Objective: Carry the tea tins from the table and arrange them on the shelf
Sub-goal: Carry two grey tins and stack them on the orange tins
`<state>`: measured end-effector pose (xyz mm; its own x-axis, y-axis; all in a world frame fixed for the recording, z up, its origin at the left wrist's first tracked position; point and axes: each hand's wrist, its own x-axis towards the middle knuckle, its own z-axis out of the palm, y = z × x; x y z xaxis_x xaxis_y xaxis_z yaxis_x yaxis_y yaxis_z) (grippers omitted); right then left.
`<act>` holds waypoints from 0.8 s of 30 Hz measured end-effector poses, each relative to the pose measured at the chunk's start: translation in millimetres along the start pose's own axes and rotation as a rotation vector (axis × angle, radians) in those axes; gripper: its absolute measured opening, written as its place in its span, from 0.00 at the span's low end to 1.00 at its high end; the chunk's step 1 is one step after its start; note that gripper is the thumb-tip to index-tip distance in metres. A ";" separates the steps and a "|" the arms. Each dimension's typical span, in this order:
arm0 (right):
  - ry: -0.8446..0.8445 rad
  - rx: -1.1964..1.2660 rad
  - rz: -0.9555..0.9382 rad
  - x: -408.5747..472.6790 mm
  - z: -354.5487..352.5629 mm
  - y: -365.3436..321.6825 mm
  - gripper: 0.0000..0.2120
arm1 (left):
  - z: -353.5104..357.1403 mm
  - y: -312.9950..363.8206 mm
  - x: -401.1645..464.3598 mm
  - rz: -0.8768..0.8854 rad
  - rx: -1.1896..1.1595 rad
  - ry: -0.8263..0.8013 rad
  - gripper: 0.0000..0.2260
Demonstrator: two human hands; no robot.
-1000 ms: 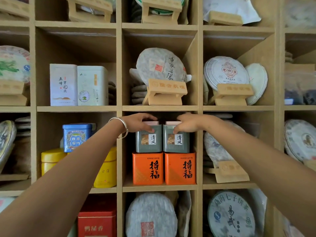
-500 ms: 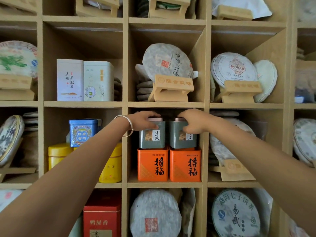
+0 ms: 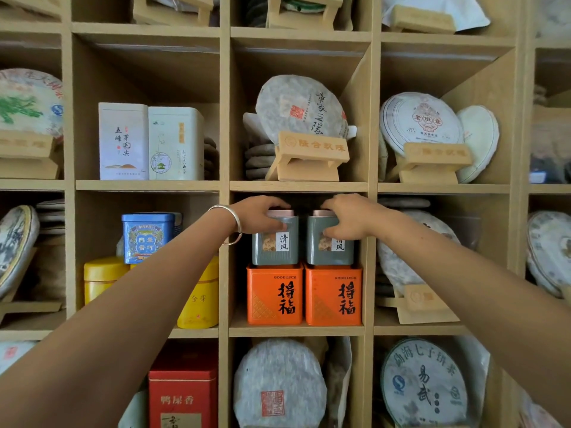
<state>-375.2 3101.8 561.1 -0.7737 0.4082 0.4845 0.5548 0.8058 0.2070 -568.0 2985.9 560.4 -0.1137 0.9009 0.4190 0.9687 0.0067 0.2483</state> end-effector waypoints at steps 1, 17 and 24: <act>-0.001 0.004 0.001 -0.1 0.1 0.1 0.19 | -0.3 0.4 0.2 -0.004 0.003 -0.001 0.24; 0.009 0.062 -0.006 5.3 8.0 4.0 0.22 | 2.6 -0.1 6.1 -0.038 -0.032 0.011 0.25; 0.054 0.061 0.030 6.1 16.0 11.0 0.35 | 5.7 -2.4 5.0 0.013 -0.022 0.087 0.29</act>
<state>-378.7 3120.0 552.7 -0.7387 0.4099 0.5350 0.5563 0.8190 0.1407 -569.6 2992.8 556.9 -0.1209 0.8597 0.4964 0.9653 -0.0149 0.2609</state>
